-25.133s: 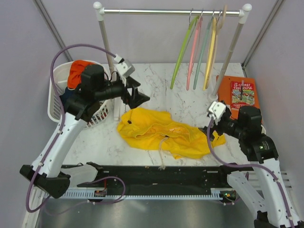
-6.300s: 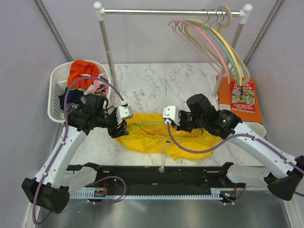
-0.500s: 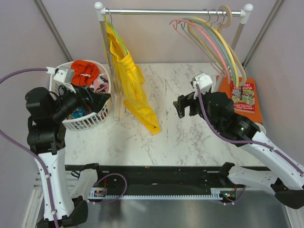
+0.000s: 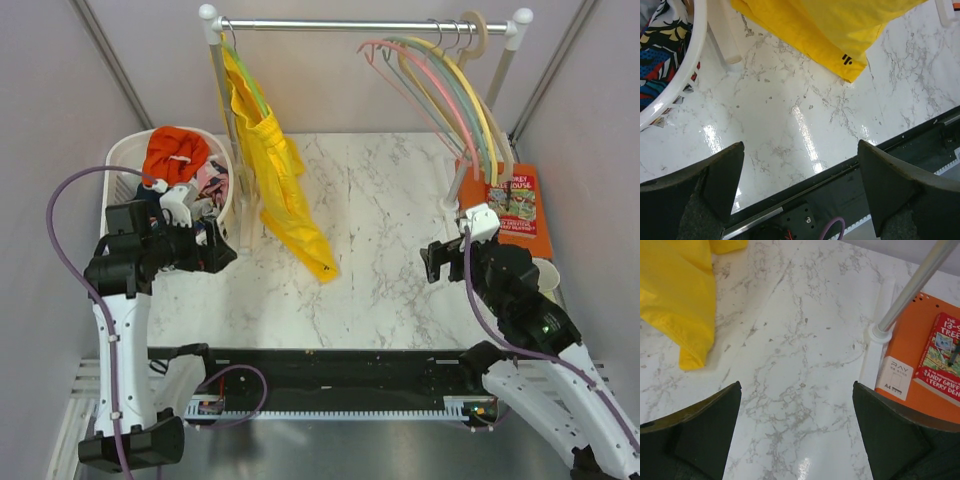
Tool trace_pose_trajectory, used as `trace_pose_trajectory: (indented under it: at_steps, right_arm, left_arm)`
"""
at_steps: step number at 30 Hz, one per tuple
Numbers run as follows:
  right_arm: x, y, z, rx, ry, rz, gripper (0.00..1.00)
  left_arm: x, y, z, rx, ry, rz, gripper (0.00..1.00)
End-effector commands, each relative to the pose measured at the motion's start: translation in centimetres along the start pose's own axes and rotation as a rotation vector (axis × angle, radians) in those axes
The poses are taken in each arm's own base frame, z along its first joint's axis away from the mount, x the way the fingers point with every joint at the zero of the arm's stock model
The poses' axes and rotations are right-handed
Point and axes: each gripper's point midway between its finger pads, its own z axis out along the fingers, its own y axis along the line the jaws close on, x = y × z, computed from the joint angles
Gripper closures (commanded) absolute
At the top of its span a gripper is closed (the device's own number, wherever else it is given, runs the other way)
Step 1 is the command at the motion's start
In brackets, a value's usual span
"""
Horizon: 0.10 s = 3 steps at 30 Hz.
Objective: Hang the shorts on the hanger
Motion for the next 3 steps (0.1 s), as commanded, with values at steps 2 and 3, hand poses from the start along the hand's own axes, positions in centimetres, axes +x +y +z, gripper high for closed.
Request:
trace_pose_trajectory:
  at_steps: [2, 3]
  right_arm:
    - [1.23, -1.69, -1.07, 0.041, 0.0, -0.051, 0.02]
    - [1.14, -1.8, -1.19, 0.044, -0.003, -0.049, 0.02]
  left_arm:
    - [-1.15, 1.03, -0.64, -0.058, -0.028, 0.105, 0.0]
    - [-1.41, 1.24, -0.6, -0.064, -0.024, 0.116, 0.01]
